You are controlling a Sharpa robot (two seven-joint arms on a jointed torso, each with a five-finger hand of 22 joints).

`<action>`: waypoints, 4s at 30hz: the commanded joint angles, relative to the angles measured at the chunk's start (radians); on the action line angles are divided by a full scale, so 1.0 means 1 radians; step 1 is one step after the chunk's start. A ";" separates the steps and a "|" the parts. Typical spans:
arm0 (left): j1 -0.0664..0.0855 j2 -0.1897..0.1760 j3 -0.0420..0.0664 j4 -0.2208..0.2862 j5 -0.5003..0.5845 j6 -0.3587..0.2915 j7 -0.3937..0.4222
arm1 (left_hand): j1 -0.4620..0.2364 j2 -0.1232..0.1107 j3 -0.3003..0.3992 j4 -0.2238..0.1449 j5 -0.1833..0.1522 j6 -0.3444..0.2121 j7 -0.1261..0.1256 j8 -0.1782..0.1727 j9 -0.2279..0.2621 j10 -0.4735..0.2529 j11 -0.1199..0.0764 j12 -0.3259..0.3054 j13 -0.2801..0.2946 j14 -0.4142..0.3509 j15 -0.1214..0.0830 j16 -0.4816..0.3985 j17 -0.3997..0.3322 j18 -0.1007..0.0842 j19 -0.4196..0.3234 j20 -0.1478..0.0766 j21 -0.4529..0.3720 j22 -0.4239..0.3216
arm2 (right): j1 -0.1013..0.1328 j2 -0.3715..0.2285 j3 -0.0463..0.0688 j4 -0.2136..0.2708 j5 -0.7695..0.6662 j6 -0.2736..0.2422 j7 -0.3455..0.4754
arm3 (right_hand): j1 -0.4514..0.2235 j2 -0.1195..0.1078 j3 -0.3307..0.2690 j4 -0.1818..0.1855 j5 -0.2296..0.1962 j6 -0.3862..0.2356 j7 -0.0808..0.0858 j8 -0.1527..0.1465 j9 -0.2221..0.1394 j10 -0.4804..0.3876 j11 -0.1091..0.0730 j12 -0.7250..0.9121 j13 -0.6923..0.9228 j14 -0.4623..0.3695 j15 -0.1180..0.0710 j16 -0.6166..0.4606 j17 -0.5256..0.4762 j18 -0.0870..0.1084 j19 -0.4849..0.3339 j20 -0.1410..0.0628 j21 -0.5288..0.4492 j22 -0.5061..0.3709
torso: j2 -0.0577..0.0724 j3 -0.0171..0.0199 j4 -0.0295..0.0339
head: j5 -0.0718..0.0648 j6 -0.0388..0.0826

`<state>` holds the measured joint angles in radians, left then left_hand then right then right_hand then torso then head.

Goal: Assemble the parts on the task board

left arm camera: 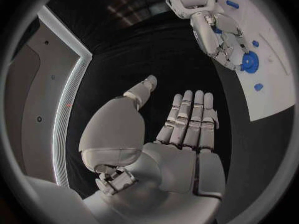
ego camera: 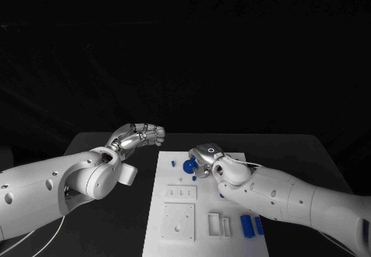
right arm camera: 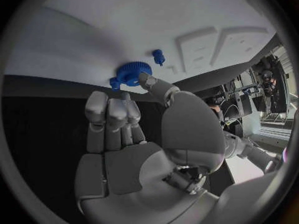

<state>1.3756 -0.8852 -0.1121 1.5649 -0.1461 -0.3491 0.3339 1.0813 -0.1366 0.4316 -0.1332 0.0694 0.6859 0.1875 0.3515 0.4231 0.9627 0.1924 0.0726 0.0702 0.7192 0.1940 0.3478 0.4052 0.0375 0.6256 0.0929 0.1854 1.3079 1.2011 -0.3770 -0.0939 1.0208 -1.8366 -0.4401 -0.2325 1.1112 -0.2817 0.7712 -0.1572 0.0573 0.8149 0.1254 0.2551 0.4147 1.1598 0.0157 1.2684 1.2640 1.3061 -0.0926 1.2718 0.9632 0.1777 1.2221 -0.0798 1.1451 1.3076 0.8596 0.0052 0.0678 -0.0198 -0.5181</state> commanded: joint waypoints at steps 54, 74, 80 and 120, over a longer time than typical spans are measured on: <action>0.000 0.014 0.000 -0.055 -0.012 0.040 0.017 | -0.017 0.011 0.004 -0.017 -0.003 0.020 0.020 -0.004 -0.003 0.024 0.004 -0.001 0.001 0.025 0.001 0.000 0.000 0.020 0.006 0.001 -0.004 0.023 | -0.054 -0.212 0.107 -0.188 0.549 0.132 0.410 | -0.017 0.103 -0.258 -0.129 0.147 -0.004 0.012 0.024 0.017 -0.038 0.009 -0.015 0.000 -0.010 0.007 -0.023 0.023 0.084 -0.038 -0.001 -0.017 0.017 | -0.019 0.0376 -0.0451 | 0.017 0.002; 0.000 0.005 0.000 -0.039 -0.022 0.044 0.010 | -0.016 0.011 0.004 -0.020 -0.003 0.020 0.020 -0.005 -0.004 0.023 0.005 -0.002 0.000 0.024 0.002 -0.002 0.000 0.020 0.005 0.001 -0.004 0.023 | -0.059 -0.180 0.105 -0.225 0.553 0.123 0.405 | 0.000 0.138 -0.103 -0.078 -0.006 0.017 -0.003 0.031 0.012 -0.028 -0.005 -0.013 0.005 -0.006 -0.006 -0.031 0.030 0.084 -0.035 0.006 -0.018 0.018 | -0.018 0.0388 -0.0448 | 0.018 -0.007; 0.000 0.005 0.000 -0.040 -0.022 0.046 0.008 | -0.017 0.011 0.004 -0.020 -0.003 0.020 0.020 -0.005 -0.004 0.023 0.005 -0.002 0.000 0.024 0.002 -0.002 -0.001 0.020 0.005 0.001 -0.004 0.023 | -0.059 -0.175 0.105 -0.221 0.553 0.125 0.407 | 0.004 0.145 -0.075 -0.069 -0.008 0.039 -0.008 0.044 0.018 -0.025 -0.010 -0.011 0.007 -0.007 -0.010 -0.031 0.032 0.084 -0.035 0.005 -0.016 0.019 | -0.018 0.0393 -0.0452 | 0.018 -0.010; 0.000 0.007 0.000 -0.048 -0.036 0.051 -0.013 | -0.019 0.017 0.008 -0.029 -0.003 0.023 0.020 -0.008 -0.007 0.045 -0.003 0.005 0.003 0.050 0.000 0.010 0.003 0.022 0.011 0.000 0.001 0.024 | -0.059 -0.182 0.105 -0.176 0.532 0.045 0.371 | -0.016 0.175 -0.035 -0.097 -0.008 0.191 -0.026 0.126 0.069 -0.012 -0.026 -0.003 0.016 -0.006 -0.026 -0.033 0.044 0.084 -0.039 0.001 -0.001 0.018 | -0.019 0.0409 -0.0458 | 0.028 -0.016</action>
<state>1.3750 -0.8801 -0.1125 1.5152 -0.1690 -0.3159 0.3244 1.0658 -0.1211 0.4391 -0.1572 0.0693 0.7021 0.1894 0.3478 0.4172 1.0064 0.1891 0.0726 0.0716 0.7668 0.1933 0.3564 0.4066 0.0477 0.6324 0.0946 0.1856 1.3076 1.1423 -0.5562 0.0110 0.8354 -1.2920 -0.3657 0.1594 1.0971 -0.1127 0.7304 -0.2538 0.0532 0.9651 0.0656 0.3747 0.4727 1.1455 -0.0093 1.2628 1.2795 1.2985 -0.1114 1.2449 1.0055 0.1782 1.1898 -0.0763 1.1410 1.3077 0.8409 0.0464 0.0220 0.0083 -0.5343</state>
